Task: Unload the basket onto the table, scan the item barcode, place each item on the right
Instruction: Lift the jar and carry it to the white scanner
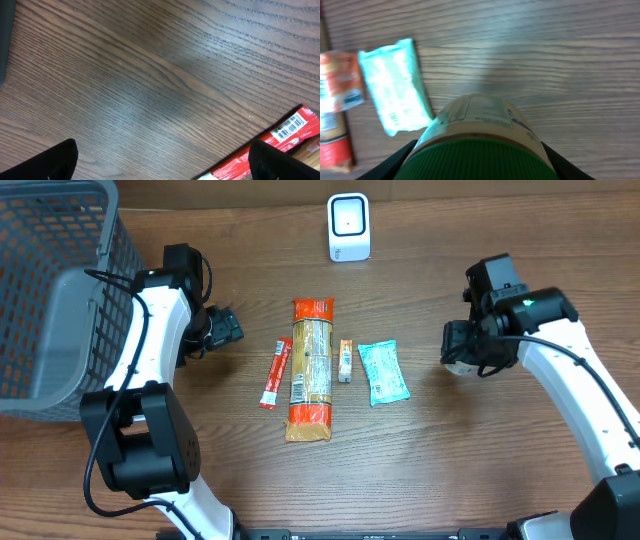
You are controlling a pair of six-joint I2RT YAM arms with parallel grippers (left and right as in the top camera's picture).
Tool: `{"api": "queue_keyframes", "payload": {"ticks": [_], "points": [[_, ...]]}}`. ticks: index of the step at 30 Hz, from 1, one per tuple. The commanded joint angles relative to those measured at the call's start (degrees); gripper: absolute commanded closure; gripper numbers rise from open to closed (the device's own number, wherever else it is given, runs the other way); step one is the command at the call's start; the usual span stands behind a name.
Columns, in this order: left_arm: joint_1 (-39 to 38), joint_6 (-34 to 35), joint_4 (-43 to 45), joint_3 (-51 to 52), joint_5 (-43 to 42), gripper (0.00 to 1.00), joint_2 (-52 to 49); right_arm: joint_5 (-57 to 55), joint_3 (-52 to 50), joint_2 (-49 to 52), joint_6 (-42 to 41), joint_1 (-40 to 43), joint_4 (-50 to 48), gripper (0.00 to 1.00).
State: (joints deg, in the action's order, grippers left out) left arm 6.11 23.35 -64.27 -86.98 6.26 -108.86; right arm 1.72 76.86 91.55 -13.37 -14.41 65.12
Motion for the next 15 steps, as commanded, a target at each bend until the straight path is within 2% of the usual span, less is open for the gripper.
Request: {"api": "queue_keyframes", "payload": {"ticks": [1,4,9,15], "points": [[0.0,-1.5,0.1,0.3,0.3,0.0,1.0,3.1,1.7,-1.7,1.7,-0.9,-0.1,0.64],[0.0,-1.5,0.1,0.3,0.3,0.0,1.0,3.3,2.2,-1.7,1.6,-2.3,-0.1,0.65],[0.0,-1.5,0.1,0.3,0.3,0.0,1.0,5.5,10.3,-1.7,-0.4,-3.1,7.1,0.66],[0.0,-1.5,0.1,0.3,0.3,0.0,1.0,5.4,31.9,0.4,-0.3,-3.1,24.9,0.67]]}}
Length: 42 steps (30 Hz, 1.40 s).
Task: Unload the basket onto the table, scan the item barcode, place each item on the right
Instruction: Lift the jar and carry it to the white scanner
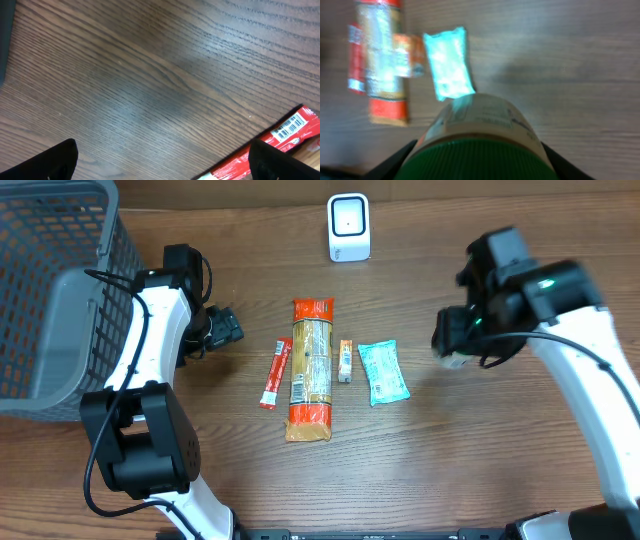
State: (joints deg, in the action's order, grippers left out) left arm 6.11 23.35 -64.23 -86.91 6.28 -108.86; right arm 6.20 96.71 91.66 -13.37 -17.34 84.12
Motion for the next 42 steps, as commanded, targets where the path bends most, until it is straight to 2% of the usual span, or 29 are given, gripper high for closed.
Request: {"api": "queue_keyframes", "payload": {"ticks": [1,4,11,16,28,34,42], "points": [[0.0,-1.5,0.0,0.2,0.3,0.0,1.0,1.0,15.7,1.1,-0.3,-0.1,8.1,0.68],[0.0,-1.5,0.0,0.2,0.3,0.0,1.0,1.0,22.7,1.9,-0.1,-0.2,6.4,0.68],[0.0,-1.5,0.0,0.2,0.3,0.0,1.0,1.0,23.3,3.1,1.2,-1.0,-6.6,0.68],[0.0,-1.5,0.0,0.2,0.3,0.0,1.0,0.8,23.3,6.3,1.7,-4.7,-17.9,0.69],[0.0,-1.5,0.0,0.2,0.3,0.0,1.0,-6.1,23.3,19.7,1.7,-10.0,-37.4,0.72],[0.0,-1.5,0.0,0.2,0.3,0.0,1.0,-12.7,23.3,28.0,4.9,-10.4,-45.6,0.72],[0.0,-1.5,0.0,0.2,0.3,0.0,1.0,-12.9,23.3,37.0,4.9,-10.3,-61.3,0.72]]}}
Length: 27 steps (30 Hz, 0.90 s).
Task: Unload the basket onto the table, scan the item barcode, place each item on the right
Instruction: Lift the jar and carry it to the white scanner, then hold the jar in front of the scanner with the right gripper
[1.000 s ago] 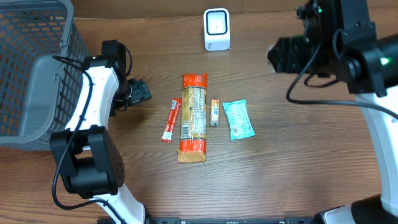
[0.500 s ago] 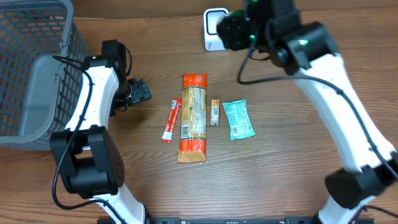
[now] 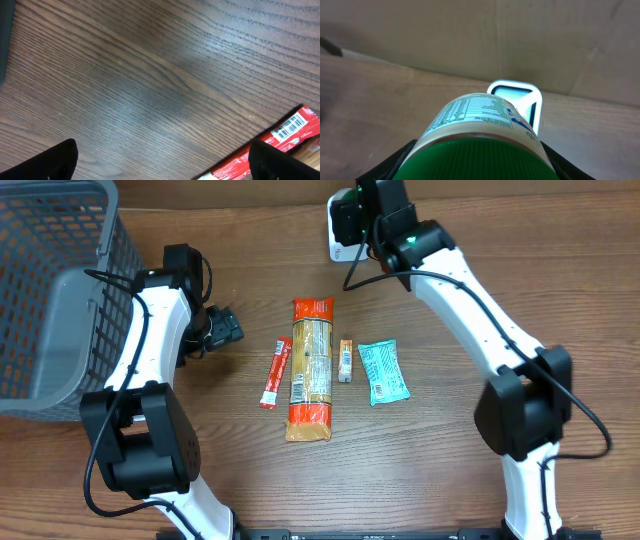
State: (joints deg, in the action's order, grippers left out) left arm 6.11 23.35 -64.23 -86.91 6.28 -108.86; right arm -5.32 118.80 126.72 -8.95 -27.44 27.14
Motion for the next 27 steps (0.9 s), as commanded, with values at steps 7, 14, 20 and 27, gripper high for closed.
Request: {"api": "queue_keyframes", "payload": {"ticks": [7,14,20,27], "points": [[0.0,-1.5,0.0,0.2,0.3,0.0,1.0,-4.3,1.2,7.6,0.2,-0.2,-17.0,0.8],[0.0,-1.5,0.0,0.2,0.3,0.0,1.0,-8.6,1.2,11.2,0.2,0.2,-25.4,0.85],[0.0,-1.5,0.0,0.2,0.3,0.0,1.0,-8.6,1.2,16.1,0.2,1.2,-35.8,0.81],[0.0,-1.5,0.0,0.2,0.3,0.0,1.0,-8.6,1.2,19.1,-0.7,2.2,-42.3,0.8]]}}
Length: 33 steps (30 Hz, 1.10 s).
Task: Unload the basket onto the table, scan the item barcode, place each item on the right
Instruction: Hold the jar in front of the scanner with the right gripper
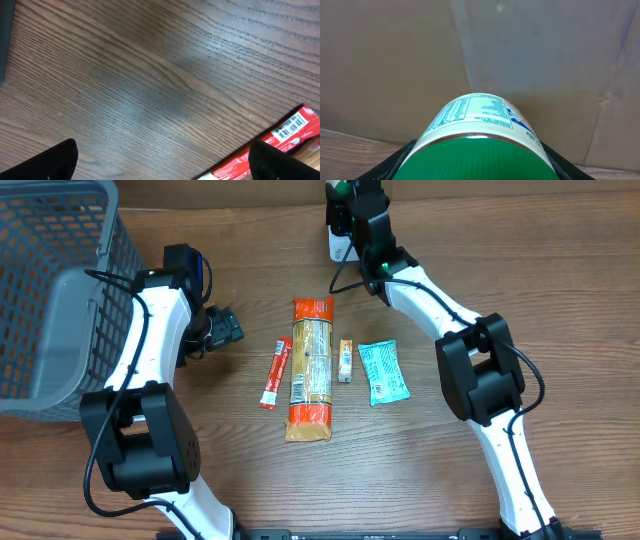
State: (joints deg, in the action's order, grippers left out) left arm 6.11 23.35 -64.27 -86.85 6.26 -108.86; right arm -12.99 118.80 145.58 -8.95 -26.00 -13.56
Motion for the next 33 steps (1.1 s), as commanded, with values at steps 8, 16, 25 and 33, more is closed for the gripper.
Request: {"api": "queue_keyframes", "payload": {"ticks": [8,16,25,33], "points": [[0.0,-1.5,0.1,0.2,0.3,0.0,1.0,-0.9,1.2,0.5,-1.7,1.0,-4.4,0.8],[0.0,-1.5,0.1,0.2,0.3,0.0,1.0,-0.9,1.2,0.6,0.3,1.0,-4.2,0.81],[0.0,-1.5,0.1,0.2,0.3,0.0,1.0,-0.9,1.2,3.3,1.8,1.0,-7.6,0.8],[0.0,-1.5,0.1,0.2,0.3,0.0,1.0,-0.9,1.2,3.7,1.7,1.0,-8.2,0.81]]}}
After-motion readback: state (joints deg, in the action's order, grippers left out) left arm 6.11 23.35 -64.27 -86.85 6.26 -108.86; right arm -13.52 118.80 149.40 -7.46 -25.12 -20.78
